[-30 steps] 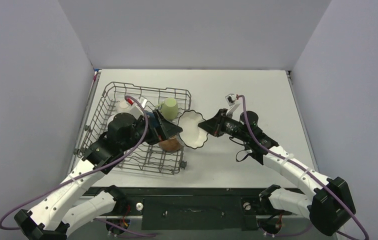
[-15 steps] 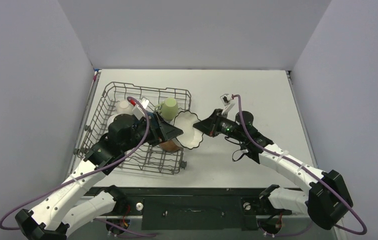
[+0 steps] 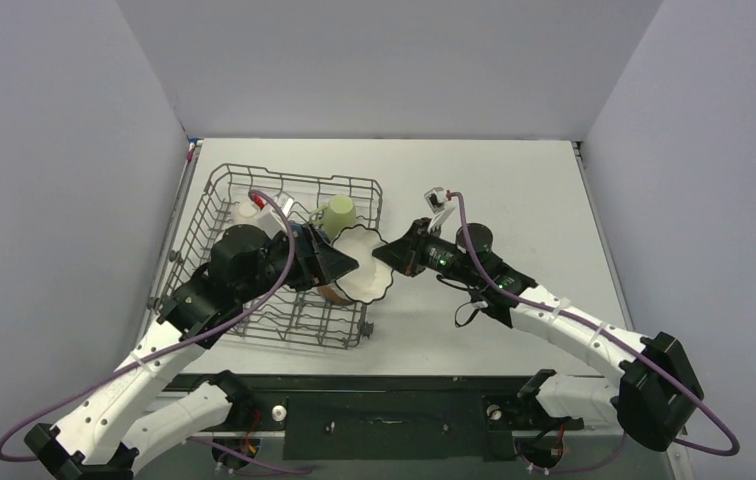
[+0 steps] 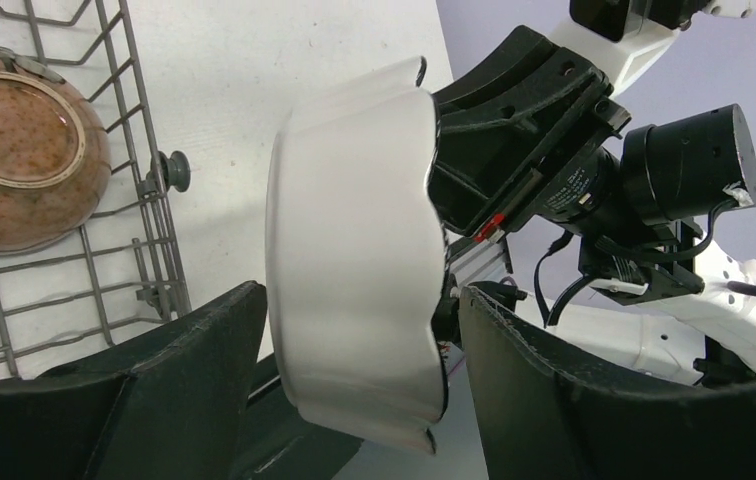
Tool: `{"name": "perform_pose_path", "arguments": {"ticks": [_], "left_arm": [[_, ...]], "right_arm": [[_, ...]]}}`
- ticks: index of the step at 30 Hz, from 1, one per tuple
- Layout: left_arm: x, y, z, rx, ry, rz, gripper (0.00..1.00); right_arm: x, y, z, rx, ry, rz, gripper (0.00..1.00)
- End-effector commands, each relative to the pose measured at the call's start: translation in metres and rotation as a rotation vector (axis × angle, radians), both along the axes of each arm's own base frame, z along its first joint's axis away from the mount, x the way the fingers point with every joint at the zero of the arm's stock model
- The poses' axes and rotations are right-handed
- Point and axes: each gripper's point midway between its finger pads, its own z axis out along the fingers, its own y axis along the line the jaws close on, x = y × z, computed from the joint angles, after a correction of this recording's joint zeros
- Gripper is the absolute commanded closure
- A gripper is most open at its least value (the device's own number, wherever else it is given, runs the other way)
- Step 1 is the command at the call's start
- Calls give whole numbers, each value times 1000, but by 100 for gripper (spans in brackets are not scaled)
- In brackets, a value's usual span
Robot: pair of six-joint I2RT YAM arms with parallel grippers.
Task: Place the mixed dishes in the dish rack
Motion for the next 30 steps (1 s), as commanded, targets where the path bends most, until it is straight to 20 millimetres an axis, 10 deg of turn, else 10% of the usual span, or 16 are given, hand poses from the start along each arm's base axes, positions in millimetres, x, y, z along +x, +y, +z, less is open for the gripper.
{"name": "perform_pose_path", "arguments": {"ticks": [1,7,16,30], "left_arm": [[1,10,22,14,-68,20,32],[-1,16,28,16,-91,41,46],[0,32,30,102,-131,74,100],[2,99,42,380,-166,259,100]], "right_arm": [[7,11,66,121,-160,-21,100],[9,15,64,125,-157,-40,100],[6,28,65,118,-161,-55,100],[29,94,65,179,-109,16,59]]}}
